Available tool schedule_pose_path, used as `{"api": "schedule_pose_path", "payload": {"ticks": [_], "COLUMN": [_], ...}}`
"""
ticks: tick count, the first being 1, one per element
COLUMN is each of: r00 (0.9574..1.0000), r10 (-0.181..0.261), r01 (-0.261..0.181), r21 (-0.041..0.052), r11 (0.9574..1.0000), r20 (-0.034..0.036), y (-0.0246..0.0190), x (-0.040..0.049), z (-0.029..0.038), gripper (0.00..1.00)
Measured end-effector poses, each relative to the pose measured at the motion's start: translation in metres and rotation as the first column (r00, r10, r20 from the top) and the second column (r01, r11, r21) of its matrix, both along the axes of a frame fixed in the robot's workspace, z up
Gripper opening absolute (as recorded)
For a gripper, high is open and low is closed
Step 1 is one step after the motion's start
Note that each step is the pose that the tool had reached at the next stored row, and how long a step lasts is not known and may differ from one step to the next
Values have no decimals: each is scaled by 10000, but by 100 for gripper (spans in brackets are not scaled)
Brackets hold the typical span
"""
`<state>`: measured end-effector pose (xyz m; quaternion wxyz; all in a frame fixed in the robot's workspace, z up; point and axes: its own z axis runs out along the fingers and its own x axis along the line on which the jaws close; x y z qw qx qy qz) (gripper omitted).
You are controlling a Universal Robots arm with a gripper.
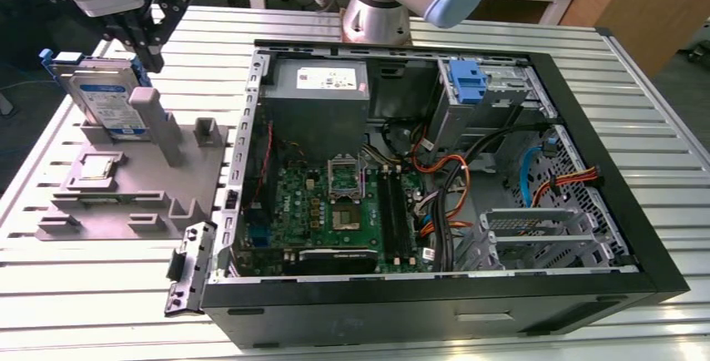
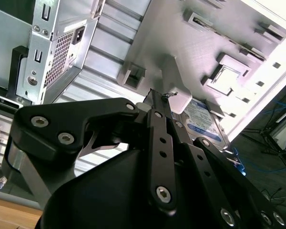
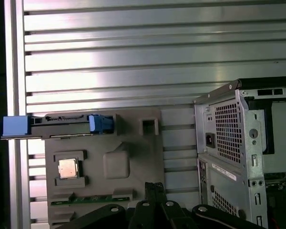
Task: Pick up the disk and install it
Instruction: 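Reach for the disk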
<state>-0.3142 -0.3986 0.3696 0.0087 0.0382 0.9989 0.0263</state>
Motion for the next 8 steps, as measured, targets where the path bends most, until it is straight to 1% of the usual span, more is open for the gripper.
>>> {"api": "schedule_pose_path", "payload": {"ticks": [8], "r00": [10000], "r10": [0], "r01": [0], "r21": [0], "r11": [10000], "r20": [-4], "y": [0], "x": [-36], "z": [-4], "gripper": [10]}}
